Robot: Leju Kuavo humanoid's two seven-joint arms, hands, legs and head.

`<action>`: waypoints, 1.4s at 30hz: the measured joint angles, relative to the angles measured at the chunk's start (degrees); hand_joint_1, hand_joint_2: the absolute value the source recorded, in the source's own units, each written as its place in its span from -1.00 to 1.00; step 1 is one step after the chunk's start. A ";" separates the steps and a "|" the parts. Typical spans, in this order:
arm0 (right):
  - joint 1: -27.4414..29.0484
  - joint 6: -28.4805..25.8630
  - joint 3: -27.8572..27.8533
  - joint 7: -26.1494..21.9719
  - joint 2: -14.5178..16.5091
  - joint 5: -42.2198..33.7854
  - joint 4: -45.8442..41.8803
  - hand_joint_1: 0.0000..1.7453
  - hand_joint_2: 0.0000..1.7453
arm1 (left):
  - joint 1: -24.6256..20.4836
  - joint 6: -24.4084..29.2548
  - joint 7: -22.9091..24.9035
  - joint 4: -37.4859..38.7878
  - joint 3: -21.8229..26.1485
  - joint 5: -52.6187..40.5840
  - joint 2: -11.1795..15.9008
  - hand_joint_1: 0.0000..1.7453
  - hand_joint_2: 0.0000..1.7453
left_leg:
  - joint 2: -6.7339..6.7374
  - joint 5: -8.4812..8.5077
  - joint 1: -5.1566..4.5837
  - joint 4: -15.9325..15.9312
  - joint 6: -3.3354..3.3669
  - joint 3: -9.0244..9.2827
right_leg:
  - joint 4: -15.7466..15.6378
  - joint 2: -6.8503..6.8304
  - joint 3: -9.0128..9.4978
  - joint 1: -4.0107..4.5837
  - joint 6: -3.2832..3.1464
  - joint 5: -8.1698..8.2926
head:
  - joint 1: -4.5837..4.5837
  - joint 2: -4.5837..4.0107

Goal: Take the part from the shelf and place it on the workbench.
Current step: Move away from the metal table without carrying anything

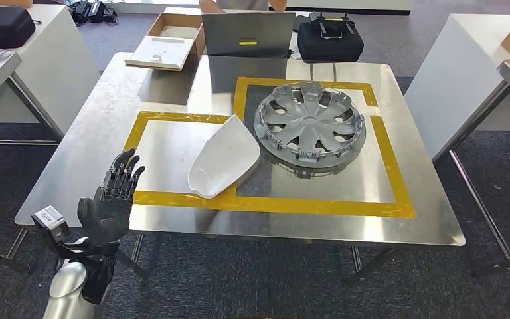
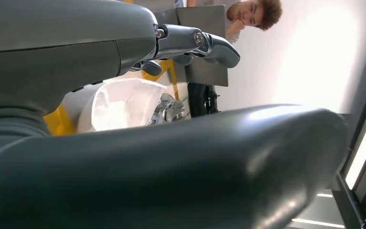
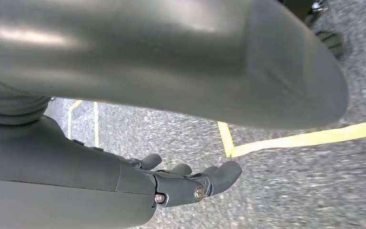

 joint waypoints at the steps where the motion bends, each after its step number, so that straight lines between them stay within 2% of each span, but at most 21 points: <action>1: 0.00 0.00 0.00 -0.01 0.00 0.01 0.00 -1.00 -1.00 | 0.10 0.01 0.00 0.04 0.00 -0.04 0.00 -1.00 -1.00 | 0.02 0.48 -0.05 0.20 -0.05 -0.83 | -0.67 0.00 1.39 0.06 -0.16 1.22 | 0.03 0.00; 3: -0.07 0.00 0.00 -0.02 -0.04 0.01 -0.01 -1.00 -1.00 | 0.20 0.02 -0.01 0.05 0.00 -0.05 -0.01 -1.00 -1.00 | 0.04 1.35 -0.10 0.60 -0.25 -2.17 | -7.49 -0.01 6.89 0.35 -0.92 3.59 | 0.07 0.00; 5: -0.22 0.00 0.00 -0.05 -0.14 0.03 -0.04 -1.00 -1.00 | 0.20 0.04 -0.05 0.04 0.00 -0.06 -0.01 -1.00 -1.00 | 0.09 2.12 -0.12 0.76 -0.76 -2.74 | -14.76 -0.04 11.75 0.84 -1.70 3.61 | 0.09 0.00; 7: -0.29 0.00 0.00 -0.10 -0.23 0.17 -0.07 -1.00 -1.00 | 0.22 0.18 -0.07 -0.01 0.00 -0.11 -0.01 -1.00 -1.00 | 0.16 3.01 0.01 0.49 -1.52 -2.79 | -17.06 -0.04 12.85 1.26 -2.18 3.39 | 0.22 0.00; 9: -0.28 0.00 0.01 -0.20 -0.27 0.48 -0.07 -1.00 -1.00 | 0.39 0.45 -0.07 -0.13 0.01 -0.18 0.02 -1.00 -1.00 | 0.07 3.12 0.07 0.45 -2.17 -3.12 | -17.52 -0.17 12.10 1.04 -2.86 4.55 | 0.38 0.00; 10: -0.30 0.01 0.01 -0.27 -0.30 0.61 -0.07 -1.00 -1.00 | 0.50 0.61 -0.04 -0.18 0.02 -0.20 0.04 -1.00 -1.00 | 0.00 1.84 0.02 1.32 -2.41 -3.60 | -17.76 -0.29 11.51 0.84 -3.23 5.29 | 0.29 0.00; 14: -0.23 0.16 0.01 -0.76 -0.30 1.12 -0.07 -1.00 -1.00 | 1.21 1.36 0.05 -0.09 0.08 -0.64 0.11 -1.00 -1.00 | -0.10 -7.67 0.15 13.43 -3.27 -6.44 | -17.84 -0.55 8.26 0.60 -3.76 8.00 | -0.26 0.00; 16: -0.19 0.25 0.03 -1.19 -0.28 1.46 -0.06 -1.00 -1.00 | 1.68 1.74 0.09 0.10 0.22 -1.08 0.11 -1.00 -1.00 | -0.09 -6.68 0.25 15.85 -3.52 -5.28 | -17.54 -0.63 6.41 0.55 -3.56 9.27 | -0.31 0.00; 18: -0.22 0.28 0.04 -1.68 -0.26 1.68 -0.05 -1.00 -1.00 | 1.99 2.04 0.06 0.21 0.34 -1.48 0.12 -1.00 -1.00 | -0.10 -3.77 0.39 10.71 -3.54 -0.51 | -16.98 -0.66 4.71 0.45 -3.13 10.33 | -0.35 0.00; 20: -0.23 0.28 0.06 -2.01 -0.24 1.73 -0.06 -1.00 -1.00 | 2.30 2.27 -0.12 0.24 0.36 -2.03 0.13 -1.00 -1.00 | -0.21 -4.06 0.29 2.68 -3.09 4.98 | -16.39 -0.64 3.67 0.54 -2.50 11.25 | -0.46 0.00; 22: -0.21 0.28 0.07 -2.10 -0.24 1.73 -0.07 -1.00 -1.00 | 2.73 2.39 -0.39 0.31 0.39 -2.39 0.14 -1.00 -1.00 | -0.38 -5.12 0.02 -0.88 -2.21 6.80 | -16.31 -0.59 3.39 0.60 -1.77 12.26 | -0.50 0.00; 24: -0.10 0.27 0.07 -2.13 -0.23 1.73 -0.06 -1.00 -1.00 | 3.09 2.46 -0.58 0.44 0.43 -2.47 0.14 -1.00 -1.00 | -0.29 -4.29 -0.03 -0.79 -1.10 5.93 | -16.31 -0.49 3.14 0.38 -0.98 12.64 | -0.48 0.00; 25: -0.02 0.33 0.07 -2.10 -0.20 1.74 -0.05 -1.00 -1.00 | 3.15 2.48 -0.61 0.50 0.44 -2.54 0.14 -1.00 -1.00 | -0.17 -3.68 -0.02 -0.81 -0.50 5.33 | -15.48 -0.43 2.71 0.25 -0.63 11.39 | -0.43 0.00; 28: 0.00 0.81 0.07 -2.02 -0.08 1.90 -0.02 -1.00 -1.00 | 3.11 2.48 -0.68 0.70 0.46 -2.79 0.12 -1.00 -1.00 | -0.22 -1.46 0.00 -0.80 0.40 2.77 | -6.70 -0.34 0.17 0.07 0.05 2.76 | -0.19 0.00; 30: -0.09 1.10 0.08 -1.96 -0.07 2.01 -0.02 -1.00 -1.00 | 3.09 2.48 -0.68 0.95 0.46 -2.86 0.11 -1.00 -1.00 | -0.59 0.12 -0.11 -0.61 0.34 0.77 | -0.42 -0.32 -0.54 0.08 0.12 0.33 | -0.12 0.00; 32: -0.12 1.21 0.09 -1.85 -0.07 2.03 -0.02 -1.00 -1.00 | 3.01 2.48 -0.68 1.13 0.46 -2.90 0.11 -1.00 -1.00 | -1.16 1.64 -0.18 -0.30 0.12 -1.34 | -0.65 -0.11 2.17 0.17 -0.25 2.80 | -0.07 0.00; 34: -0.15 1.20 0.10 -1.81 -0.09 2.03 -0.03 -1.00 -1.00 | 2.75 2.48 -0.68 1.16 0.45 -2.91 0.04 -1.00 -1.00 | -1.73 2.99 -0.26 -0.02 -0.19 -3.11 | -8.12 0.89 8.42 0.44 -1.11 4.44 | 0.03 0.00; 36: -0.30 1.10 0.11 -1.81 -0.14 1.99 -0.03 -1.00 -1.00 | 2.40 2.44 -0.68 1.15 0.43 -2.91 -0.05 -1.00 -1.00 | -2.13 4.29 -0.29 -0.03 -0.66 -3.98 | -15.56 1.68 13.44 0.78 -1.76 3.21 | 0.13 0.00; 39: -0.55 0.95 0.11 -1.80 -0.10 1.90 -0.02 -1.00 -1.00 | 2.27 2.33 -0.67 1.16 0.42 -2.92 -0.05 -1.00 -1.00 | -2.61 5.94 -0.10 -0.58 -1.80 -4.42 | -18.01 1.35 13.74 0.99 -2.54 3.57 | 0.42 0.00; 40: -0.60 0.94 0.11 -1.78 -0.05 1.86 -0.02 -1.00 -1.00 | 2.25 2.32 -0.65 1.17 0.40 -2.94 -0.03 -1.00 -1.00 | -2.48 5.28 -0.09 -0.17 -2.07 -4.85 | -18.19 1.13 13.17 0.87 -2.97 4.26 | 0.40 0.00; 42: -0.57 0.92 0.11 -1.75 0.04 1.76 -0.02 -1.00 -1.00 | 2.11 2.32 -0.62 1.20 0.37 -3.02 0.03 -1.00 -1.00 | -1.72 0.48 0.02 3.90 -2.50 -6.28 | -18.50 0.60 11.63 0.58 -3.60 5.86 | 0.10 0.00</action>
